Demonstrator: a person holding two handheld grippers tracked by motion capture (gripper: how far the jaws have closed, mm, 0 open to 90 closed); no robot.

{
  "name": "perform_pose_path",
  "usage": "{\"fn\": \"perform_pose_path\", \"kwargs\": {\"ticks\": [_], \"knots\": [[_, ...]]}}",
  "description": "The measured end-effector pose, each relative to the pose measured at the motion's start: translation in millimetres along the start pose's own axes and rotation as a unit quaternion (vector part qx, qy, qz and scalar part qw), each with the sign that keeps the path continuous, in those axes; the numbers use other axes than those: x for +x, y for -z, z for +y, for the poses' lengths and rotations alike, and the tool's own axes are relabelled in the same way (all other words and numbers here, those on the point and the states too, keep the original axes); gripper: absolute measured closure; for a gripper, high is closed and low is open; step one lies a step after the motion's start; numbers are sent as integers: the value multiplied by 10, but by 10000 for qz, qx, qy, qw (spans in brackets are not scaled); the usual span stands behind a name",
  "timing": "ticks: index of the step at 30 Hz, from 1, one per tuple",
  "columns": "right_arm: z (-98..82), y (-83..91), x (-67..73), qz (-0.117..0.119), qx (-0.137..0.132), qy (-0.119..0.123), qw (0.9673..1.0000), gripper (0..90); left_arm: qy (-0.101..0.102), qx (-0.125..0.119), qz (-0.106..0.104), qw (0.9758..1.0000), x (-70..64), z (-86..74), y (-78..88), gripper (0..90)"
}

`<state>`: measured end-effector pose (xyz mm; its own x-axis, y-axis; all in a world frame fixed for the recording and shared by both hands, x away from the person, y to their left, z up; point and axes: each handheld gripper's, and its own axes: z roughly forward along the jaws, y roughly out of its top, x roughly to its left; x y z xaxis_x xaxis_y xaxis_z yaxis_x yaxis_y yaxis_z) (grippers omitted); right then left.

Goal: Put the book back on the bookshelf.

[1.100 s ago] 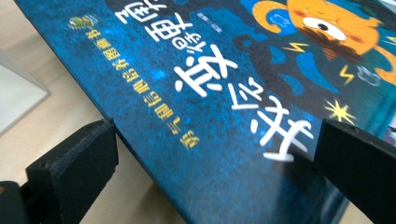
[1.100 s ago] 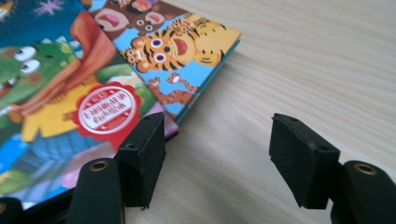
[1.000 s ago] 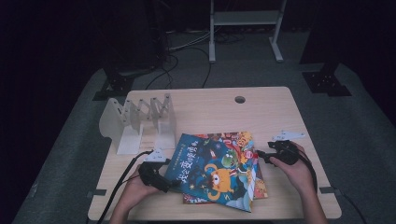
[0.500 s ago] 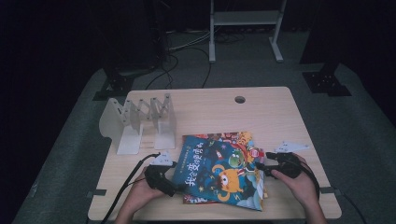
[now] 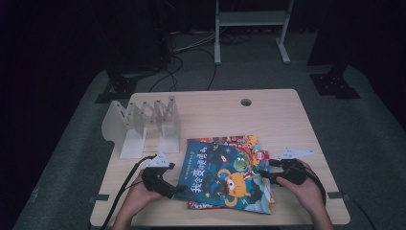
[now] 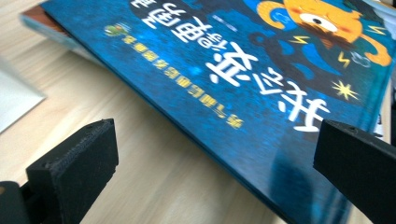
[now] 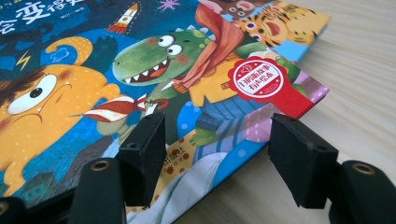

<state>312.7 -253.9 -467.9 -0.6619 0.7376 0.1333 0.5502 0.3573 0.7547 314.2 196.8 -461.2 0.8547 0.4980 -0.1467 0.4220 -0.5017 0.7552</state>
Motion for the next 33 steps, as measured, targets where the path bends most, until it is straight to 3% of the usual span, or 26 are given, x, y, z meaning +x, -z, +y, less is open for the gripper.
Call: {"fn": "perform_pose_path", "kwargs": {"ticks": [7,26,27,33], "knots": [[131,-128,87,20,67,218,9997,367,173,-34,188,9997,74,-50,103,0],[331,-408,386,346,75,531,9980,366,345,18,295,9990,154,-152,226,0],[336,-399,396,351,70,636,9973,361,395,13,282,9988,152,-171,240,0],[249,-248,316,307,-11,671,9973,355,427,58,297,9986,138,-238,268,0]]}}
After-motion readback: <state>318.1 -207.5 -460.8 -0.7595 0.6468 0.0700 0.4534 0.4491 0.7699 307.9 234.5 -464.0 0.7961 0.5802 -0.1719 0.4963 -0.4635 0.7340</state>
